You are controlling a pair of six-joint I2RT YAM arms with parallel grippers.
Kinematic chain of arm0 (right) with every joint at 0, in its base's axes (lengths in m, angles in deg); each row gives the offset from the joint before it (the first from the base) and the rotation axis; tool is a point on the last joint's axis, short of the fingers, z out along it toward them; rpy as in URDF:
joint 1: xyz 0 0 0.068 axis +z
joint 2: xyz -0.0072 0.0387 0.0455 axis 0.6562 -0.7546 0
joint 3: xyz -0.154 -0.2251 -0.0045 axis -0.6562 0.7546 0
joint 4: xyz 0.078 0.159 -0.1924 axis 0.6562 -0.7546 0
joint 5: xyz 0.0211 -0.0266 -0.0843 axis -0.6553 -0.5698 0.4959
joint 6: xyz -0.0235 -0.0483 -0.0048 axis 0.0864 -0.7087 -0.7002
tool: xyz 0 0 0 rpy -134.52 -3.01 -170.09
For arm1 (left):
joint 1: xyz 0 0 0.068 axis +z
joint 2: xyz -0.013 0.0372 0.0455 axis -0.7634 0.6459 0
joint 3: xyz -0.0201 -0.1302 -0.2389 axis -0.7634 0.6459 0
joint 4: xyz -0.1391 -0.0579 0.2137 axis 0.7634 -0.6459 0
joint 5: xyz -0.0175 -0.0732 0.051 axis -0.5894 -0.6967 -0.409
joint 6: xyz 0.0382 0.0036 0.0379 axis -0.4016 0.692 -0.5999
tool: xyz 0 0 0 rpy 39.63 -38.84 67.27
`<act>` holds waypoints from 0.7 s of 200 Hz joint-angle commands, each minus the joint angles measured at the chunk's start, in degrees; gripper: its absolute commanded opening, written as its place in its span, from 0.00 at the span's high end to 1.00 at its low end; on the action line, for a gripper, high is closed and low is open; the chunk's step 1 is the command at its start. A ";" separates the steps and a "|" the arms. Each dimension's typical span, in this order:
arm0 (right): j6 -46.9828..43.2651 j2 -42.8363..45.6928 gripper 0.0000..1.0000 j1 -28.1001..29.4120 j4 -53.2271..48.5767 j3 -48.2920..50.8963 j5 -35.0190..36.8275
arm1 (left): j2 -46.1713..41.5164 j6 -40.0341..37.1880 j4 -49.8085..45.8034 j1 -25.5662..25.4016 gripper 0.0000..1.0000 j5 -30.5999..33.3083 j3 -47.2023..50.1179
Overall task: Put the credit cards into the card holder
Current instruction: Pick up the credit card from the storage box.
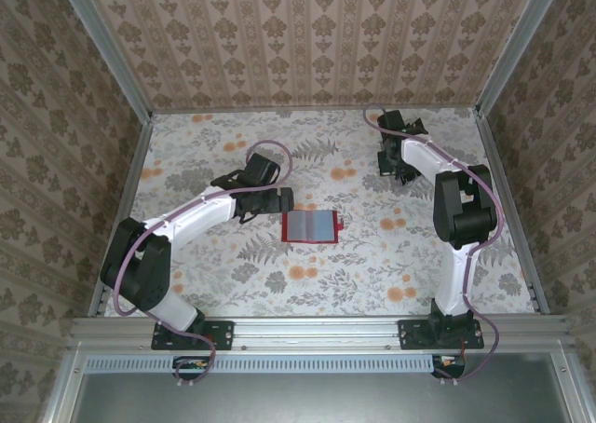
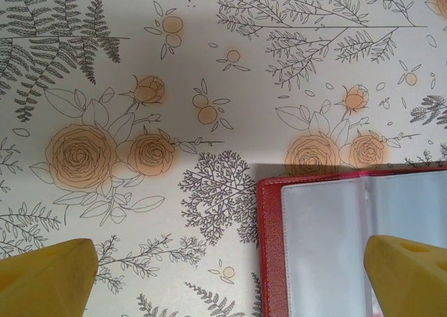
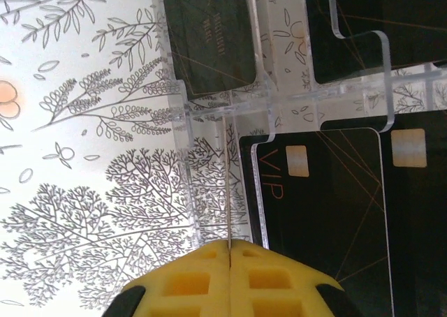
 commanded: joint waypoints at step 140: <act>3.18 13.35 1.00 -0.42 -2.84 0.94 -8.71 | -0.90 -0.47 -1.65 0.88 0.00 1.35 -0.93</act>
